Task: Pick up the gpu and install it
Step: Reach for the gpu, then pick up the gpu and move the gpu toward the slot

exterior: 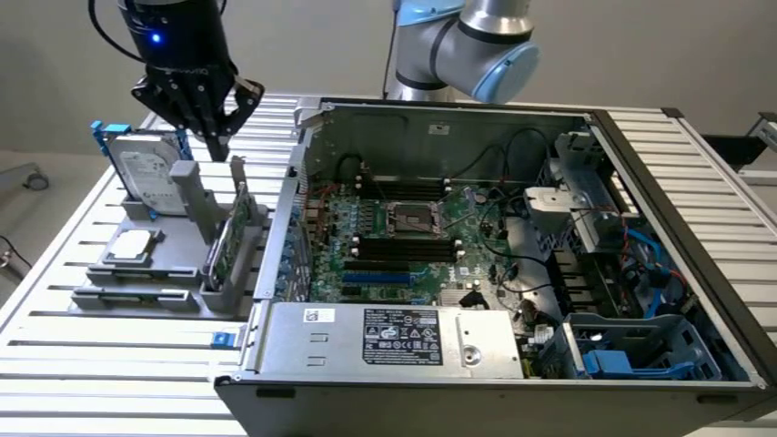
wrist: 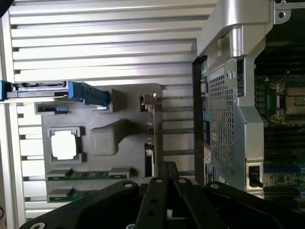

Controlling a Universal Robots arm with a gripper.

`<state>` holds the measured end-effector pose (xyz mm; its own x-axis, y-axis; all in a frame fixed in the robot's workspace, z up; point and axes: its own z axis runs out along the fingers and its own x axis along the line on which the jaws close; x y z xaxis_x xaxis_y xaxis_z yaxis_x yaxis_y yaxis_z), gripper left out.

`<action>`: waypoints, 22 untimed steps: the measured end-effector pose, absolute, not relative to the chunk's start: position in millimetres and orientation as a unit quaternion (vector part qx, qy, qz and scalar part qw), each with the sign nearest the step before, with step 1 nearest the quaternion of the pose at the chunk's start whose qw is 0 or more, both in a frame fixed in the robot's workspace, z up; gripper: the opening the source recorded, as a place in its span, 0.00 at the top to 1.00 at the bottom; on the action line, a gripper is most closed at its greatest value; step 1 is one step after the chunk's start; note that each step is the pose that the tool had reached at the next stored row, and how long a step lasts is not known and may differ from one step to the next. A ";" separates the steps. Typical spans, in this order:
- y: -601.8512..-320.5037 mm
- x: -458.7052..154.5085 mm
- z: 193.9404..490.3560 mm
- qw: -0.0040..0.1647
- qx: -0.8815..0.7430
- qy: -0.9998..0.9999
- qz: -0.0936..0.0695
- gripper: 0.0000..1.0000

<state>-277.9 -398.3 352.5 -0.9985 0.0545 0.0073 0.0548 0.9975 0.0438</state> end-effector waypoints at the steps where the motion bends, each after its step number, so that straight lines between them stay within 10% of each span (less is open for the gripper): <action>1: -399.6 -278.4 351.9 0.004 -0.026 -0.999 -0.022 0.89; 22: -409.2 -291.4 347.8 0.007 -0.007 -1.000 -0.022 0.89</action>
